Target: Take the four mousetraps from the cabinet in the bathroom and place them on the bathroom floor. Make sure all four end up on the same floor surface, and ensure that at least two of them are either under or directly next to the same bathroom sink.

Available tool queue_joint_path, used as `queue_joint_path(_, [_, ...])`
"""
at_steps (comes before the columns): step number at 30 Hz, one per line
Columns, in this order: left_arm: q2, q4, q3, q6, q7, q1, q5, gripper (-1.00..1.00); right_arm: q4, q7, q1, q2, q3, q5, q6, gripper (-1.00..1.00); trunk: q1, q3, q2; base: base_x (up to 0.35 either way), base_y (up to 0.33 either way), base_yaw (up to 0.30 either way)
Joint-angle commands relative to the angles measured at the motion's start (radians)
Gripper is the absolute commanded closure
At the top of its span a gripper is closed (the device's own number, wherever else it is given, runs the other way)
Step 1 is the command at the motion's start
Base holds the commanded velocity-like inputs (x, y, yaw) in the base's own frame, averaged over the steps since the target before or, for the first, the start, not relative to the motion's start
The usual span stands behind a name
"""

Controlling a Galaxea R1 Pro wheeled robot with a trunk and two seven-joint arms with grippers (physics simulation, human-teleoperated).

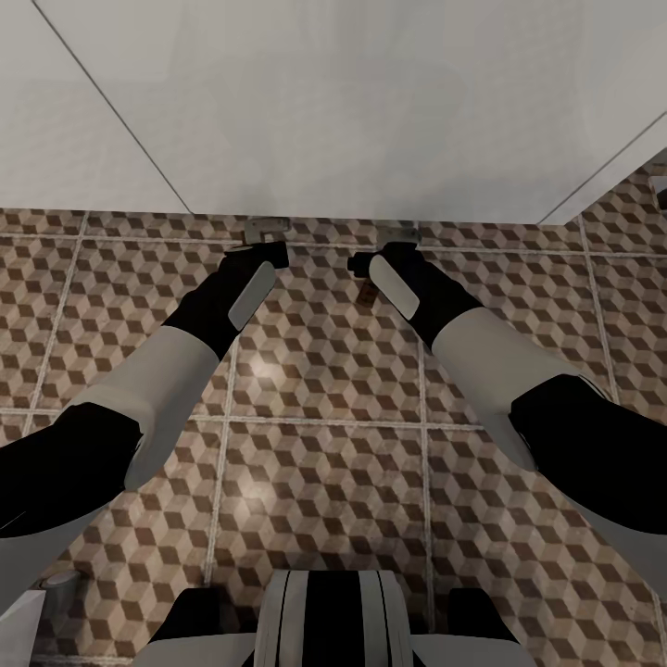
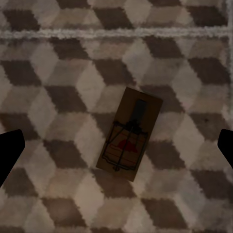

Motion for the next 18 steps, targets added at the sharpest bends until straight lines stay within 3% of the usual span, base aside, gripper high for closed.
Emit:
queue_joint_path(1, [0.001,-0.001,-0.005,0.004,0.009,-0.001,0.006,1.0,0.0,-0.008,-0.001,0.0,0.004,-0.006,0.003,-1.0,0.0,-0.001,0.0,0.0,0.0,0.0])
queue_joint_path(7, [0.001,0.001,-0.004,0.002,0.01,-0.001,0.007,1.0,0.0,-0.008,-0.001,0.0,0.004,-0.006,0.003,-1.0,0.0,-0.001,0.0,0.0,0.0,0.0])
queue_joint_path(8, [0.001,0.002,-0.004,0.002,0.01,-0.001,0.007,-1.0,0.0,-0.008,-0.001,0.0,0.004,-0.006,0.003,-1.0,0.0,-0.001,0.0,0.0,0.0,0.0])
queue_joint_path(18, [0.0,0.007,-0.003,0.002,0.01,-0.001,0.009,-1.0,0.001,-0.008,-0.001,0.0,0.004,-0.006,0.0,-1.0,0.0,-0.001,0.0,0.0,0.0,0.0])
